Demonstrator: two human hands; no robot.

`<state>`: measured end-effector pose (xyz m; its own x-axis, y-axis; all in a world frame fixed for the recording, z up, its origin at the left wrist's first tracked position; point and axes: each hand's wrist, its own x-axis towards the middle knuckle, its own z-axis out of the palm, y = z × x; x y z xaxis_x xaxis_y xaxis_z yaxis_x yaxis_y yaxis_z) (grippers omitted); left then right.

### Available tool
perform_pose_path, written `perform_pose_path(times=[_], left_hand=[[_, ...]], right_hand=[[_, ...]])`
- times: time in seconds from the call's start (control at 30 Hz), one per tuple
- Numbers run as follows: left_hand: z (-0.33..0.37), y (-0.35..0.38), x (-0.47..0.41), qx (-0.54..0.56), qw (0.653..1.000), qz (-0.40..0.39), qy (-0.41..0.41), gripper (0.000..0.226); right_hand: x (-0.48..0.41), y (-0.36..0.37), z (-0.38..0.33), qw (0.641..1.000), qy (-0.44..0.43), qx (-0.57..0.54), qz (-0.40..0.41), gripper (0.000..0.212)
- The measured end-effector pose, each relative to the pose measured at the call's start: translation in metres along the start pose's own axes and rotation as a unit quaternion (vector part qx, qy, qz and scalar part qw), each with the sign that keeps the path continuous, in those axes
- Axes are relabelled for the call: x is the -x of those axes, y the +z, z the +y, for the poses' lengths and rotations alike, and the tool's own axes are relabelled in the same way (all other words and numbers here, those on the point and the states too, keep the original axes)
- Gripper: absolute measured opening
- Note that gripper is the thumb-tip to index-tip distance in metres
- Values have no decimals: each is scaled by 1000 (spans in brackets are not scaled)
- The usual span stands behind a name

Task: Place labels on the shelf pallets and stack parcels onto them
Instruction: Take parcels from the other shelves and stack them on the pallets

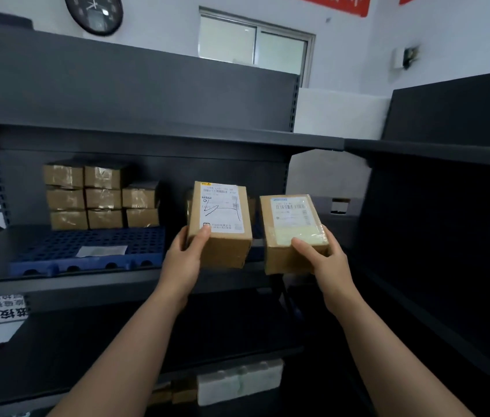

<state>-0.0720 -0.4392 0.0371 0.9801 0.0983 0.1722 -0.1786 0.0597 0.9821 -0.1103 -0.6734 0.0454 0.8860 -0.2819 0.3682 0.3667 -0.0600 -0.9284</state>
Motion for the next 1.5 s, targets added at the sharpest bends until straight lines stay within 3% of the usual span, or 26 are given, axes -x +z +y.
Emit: perform_pose_path(times=[0.27, 0.37, 0.43, 0.6, 0.73, 0.9, 1.07, 1.13, 1.3, 1.5], left_hand=[[-2, 18, -105, -29, 996, 81, 19, 80], [4, 19, -143, -32, 993, 110, 9, 84], [9, 20, -167, -18, 993, 120, 1, 81], [17, 21, -213, -6, 993, 116, -5, 63], [16, 22, -248, -2, 992, 126, -22, 82], [6, 28, -277, -5, 989, 137, -50, 123], [5, 34, -284, -40, 979, 185, -80, 105], [-1, 35, -287, -1, 983, 170, -65, 110], [-8, 35, -283, 23, 988, 142, -50, 116], [-9, 33, -283, -27, 989, 142, -30, 123]], right_hand=[[-115, 14, 31, 1000, -1, -4, -22, 44], [-148, 21, 41, 1000, 12, -10, -17, 61], [-167, 26, 45, 999, 16, -25, -13, 65], [-206, 39, 57, 999, 22, -45, -4, 50], [-231, 45, 62, 999, 24, -39, 12, 48], [-251, 43, 69, 999, 1, -40, 12, 40], [-277, 33, 83, 999, 19, -25, 26, 27], [-288, 30, 91, 999, 25, -18, 32, 25], [-310, 28, 114, 998, 66, 11, 13, 45], [-327, 37, 146, 991, 130, 4, -15, 51]])
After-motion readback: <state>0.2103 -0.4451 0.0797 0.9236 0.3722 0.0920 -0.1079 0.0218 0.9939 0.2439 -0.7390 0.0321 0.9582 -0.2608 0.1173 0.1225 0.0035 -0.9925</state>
